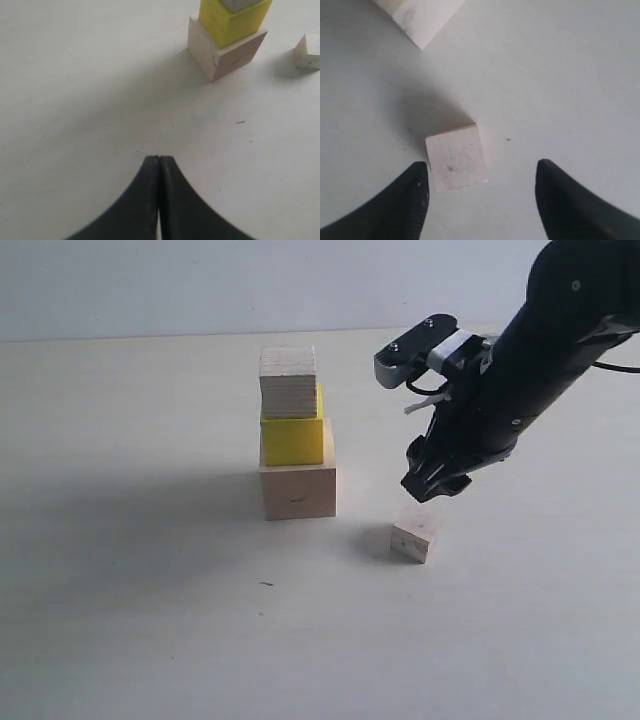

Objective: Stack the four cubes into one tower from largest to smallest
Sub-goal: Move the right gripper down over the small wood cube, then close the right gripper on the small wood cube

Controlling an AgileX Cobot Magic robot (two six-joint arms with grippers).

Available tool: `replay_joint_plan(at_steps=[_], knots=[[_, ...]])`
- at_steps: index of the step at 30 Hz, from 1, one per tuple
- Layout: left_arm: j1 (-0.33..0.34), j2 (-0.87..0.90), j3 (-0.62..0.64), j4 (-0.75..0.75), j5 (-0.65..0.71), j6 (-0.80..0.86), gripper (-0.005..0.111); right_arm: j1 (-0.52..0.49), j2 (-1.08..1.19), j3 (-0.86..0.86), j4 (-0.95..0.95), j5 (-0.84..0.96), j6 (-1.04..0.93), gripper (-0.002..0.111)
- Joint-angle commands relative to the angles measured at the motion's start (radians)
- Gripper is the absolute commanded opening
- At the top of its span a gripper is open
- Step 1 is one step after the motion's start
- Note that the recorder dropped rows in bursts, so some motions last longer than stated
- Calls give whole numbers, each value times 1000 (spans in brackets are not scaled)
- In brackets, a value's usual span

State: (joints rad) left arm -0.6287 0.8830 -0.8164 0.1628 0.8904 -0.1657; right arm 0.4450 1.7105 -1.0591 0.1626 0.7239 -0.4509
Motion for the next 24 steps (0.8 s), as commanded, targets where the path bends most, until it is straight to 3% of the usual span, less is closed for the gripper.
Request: replay_joint_plan(at_steps=[1, 6, 24], knots=[[2, 1, 2, -12, 18, 5, 0, -3, 75, -91, -8, 112, -27, 60], [2, 1, 2, -12, 26, 5, 0, -3, 147, -135, -6, 186, -67, 60], [2, 1, 2, -12, 20, 31, 0, -3, 211, -135, 63, 161, -183, 60]])
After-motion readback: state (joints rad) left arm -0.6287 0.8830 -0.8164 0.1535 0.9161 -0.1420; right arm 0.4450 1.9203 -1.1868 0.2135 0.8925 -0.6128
